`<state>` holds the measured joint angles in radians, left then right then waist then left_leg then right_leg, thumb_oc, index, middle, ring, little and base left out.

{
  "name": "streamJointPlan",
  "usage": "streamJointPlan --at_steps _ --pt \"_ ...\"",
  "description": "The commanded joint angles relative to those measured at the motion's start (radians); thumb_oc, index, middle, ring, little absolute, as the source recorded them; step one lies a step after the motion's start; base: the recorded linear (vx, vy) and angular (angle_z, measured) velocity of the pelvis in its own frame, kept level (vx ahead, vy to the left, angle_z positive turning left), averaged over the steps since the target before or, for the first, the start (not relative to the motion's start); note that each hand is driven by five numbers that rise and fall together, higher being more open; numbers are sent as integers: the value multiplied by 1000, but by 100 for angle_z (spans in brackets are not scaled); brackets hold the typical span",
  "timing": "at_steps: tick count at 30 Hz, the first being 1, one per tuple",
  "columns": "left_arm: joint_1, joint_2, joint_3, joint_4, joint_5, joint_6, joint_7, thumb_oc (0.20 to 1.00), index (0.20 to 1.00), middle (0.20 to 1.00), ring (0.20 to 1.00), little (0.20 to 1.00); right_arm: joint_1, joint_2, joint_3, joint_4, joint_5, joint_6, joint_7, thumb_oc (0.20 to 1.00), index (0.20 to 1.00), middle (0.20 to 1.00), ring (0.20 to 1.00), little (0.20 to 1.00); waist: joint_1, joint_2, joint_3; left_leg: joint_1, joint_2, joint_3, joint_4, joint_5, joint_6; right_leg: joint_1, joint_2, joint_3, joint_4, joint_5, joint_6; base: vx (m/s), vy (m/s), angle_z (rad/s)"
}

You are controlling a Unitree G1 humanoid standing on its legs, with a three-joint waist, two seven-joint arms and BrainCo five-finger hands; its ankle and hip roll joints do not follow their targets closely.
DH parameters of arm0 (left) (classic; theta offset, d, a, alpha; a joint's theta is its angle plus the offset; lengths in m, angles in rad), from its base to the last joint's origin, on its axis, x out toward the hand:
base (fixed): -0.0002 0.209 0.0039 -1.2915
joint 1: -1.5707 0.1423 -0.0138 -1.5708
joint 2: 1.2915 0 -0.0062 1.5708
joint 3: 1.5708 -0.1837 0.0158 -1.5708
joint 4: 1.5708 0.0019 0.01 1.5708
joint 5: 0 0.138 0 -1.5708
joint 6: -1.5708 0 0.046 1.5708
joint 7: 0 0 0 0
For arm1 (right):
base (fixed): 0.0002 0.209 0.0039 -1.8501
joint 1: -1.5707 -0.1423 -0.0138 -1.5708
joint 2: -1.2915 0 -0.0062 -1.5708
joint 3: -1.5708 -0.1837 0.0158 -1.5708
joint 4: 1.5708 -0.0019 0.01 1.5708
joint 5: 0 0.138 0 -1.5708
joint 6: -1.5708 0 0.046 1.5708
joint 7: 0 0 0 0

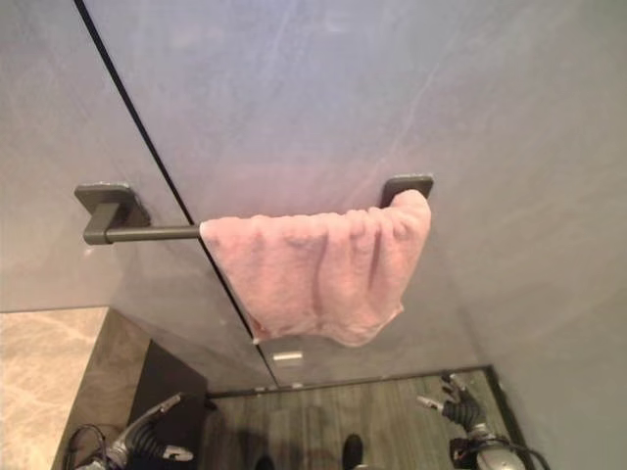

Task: Put brush and paste in cup on sink, flatten towel.

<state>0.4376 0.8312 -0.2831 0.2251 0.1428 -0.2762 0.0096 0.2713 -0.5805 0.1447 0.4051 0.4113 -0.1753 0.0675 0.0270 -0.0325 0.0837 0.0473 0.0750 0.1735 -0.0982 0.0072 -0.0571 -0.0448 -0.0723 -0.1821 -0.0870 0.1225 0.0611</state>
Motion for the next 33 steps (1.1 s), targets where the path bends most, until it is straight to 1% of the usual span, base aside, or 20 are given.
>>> streamJointPlan --at_steps 1,4,5,7,11,13,19,20,21,23,24,26,29,30,31,32,33 --pt "-38 98 90 -15 -85 -64 0 1000 1000 1000 1000 1000 -79 -59 -17 -30 83 -74 28 1000 1000 1000 1000 1000 32 -19 -1 -49 3 6 11 50 -35 48 -102 12 26 -11 121 -16 13 21" --pt "-70 129 85 -79 -129 -72 0 1000 1000 1000 1000 1000 -95 -108 7 -88 100 -75 42 1000 1000 1000 1000 1000 38 -20 -7 -51 1 1 11 51 -36 54 -108 3 22 -8 124 -20 10 13" --pt "-98 133 78 -109 -164 -76 -3 1000 1000 1000 1000 1000 -120 -130 25 -98 103 -73 44 1000 1000 1000 1000 1000 42 -22 -10 -51 0 -2 11 52 -36 57 -111 -2 22 -7 124 -20 4 9" --pt "-112 133 74 -128 -183 -78 -3 1000 1000 1000 1000 1000 -129 -142 34 -115 105 -71 47 1000 1000 1000 1000 1000 43 -23 -11 -50 -1 -5 11 53 -36 58 -112 -2 22 -6 124 -17 1 7" --pt "-191 117 44 -180 -233 -77 -5 1000 1000 1000 1000 1000 -217 -166 92 -115 76 -63 34 1000 1000 1000 1000 1000 51 -29 -19 -45 0 -6 11 53 -36 65 -114 -3 20 -3 122 -23 -2 2" --pt "-229 94 32 -187 -238 -73 1 1000 1000 1000 1000 1000 -262 -161 121 -123 68 -56 29 1000 1000 1000 1000 1000 53 -33 -25 -40 1 -2 11 51 -34 64 -113 3 22 -1 122 0 0 0" --pt "-363 -7 -17 -165 -228 -60 30 1000 1000 1000 1000 1000 -409 -102 224 -111 64 -37 22 1000 1000 1000 1000 1000 57 -44 -35 -21 4 20 11 45 -29 66 -110 28 18 5 117 -5 2 -5" --pt "-365 -7 -17 -164 -228 -60 30 1000 1000 1000 1000 1000 -410 -102 224 -110 64 -37 22 1000 1000 1000 1000 1000 58 -44 -34 -20 4 21 11 44 -29 66 -110 29 18 6 117 -9 3 -15" --pt "-401 -38 -37 -170 -237 -52 25 1000 1000 1000 1000 1000 -438 -81 242 -116 62 -31 21 1000 1000 1000 1000 1000 54 -48 -39 -13 7 28 11 41 -27 66 -110 39 16 9 117 -6 5 -12" --pt "-436 -76 -61 -167 -238 -45 26 1000 1000 1000 1000 1000 -462 -57 251 -111 56 -24 14 1000 1000 1000 1000 1000 49 -50 -42 -7 8 35 11 38 -25 68 -109 47 16 9 115 -4 8 -6" --pt "-438 -77 -62 -165 -238 -45 26 1000 1000 1000 1000 1000 -462 -57 251 -111 56 -24 14 1000 1000 1000 1000 1000 50 -50 -41 -6 8 36 11 38 -25 69 -109 48 16 9 115 -10 9 -16" --pt "-490 -133 -104 -152 -242 -38 27 1000 1000 1000 1000 1000 -485 -23 267 -115 62 -19 9 1000 1000 1000 1000 1000 38 -53 -47 2 10 45 11 35 -23 68 -107 59 16 11 113 -11 8 -19" --pt "-533 -189 -146 -137 -231 -28 35 1000 1000 1000 1000 1000 -504 16 270 -118 65 -17 -8 1000 1000 1000 1000 1000 27 -56 -50 8 13 55 11 32 -22 68 -104 67 16 12 112 -4 2 -12" --pt "-535 -189 -147 -135 -231 -29 36 1000 1000 1000 1000 1000 -504 16 269 -118 65 -16 -8 1000 1000 1000 1000 1000 28 -56 -49 8 13 56 11 31 -22 68 -104 68 16 12 112 1 4 -12" --pt "-549 -223 -170 -121 -227 -19 39 1000 1000 1000 1000 1000 -508 51 269 -114 87 -17 -13 1000 1000 1000 1000 1000 22 -57 -51 13 15 63 11 29 -20 66 -102 74 16 13 110 7 5 -19" --pt "-555 -237 -177 -106 -222 -17 41 1000 1000 1000 1000 1000 -510 64 264 -117 91 -16 -18 821 821 821 821 821 20 -59 -51 15 16 65 11 29 -20 66 -101 78 16 14 110 5 5 -18" --pt "-561 -252 -189 -93 -223 -9 39 1000 1000 1000 1000 1000 -509 78 266 -119 97 -16 -23 533 533 533 533 533 15 -59 -52 16 17 68 11 28 -19 65 -100 82 17 14 110 0 1 -18"
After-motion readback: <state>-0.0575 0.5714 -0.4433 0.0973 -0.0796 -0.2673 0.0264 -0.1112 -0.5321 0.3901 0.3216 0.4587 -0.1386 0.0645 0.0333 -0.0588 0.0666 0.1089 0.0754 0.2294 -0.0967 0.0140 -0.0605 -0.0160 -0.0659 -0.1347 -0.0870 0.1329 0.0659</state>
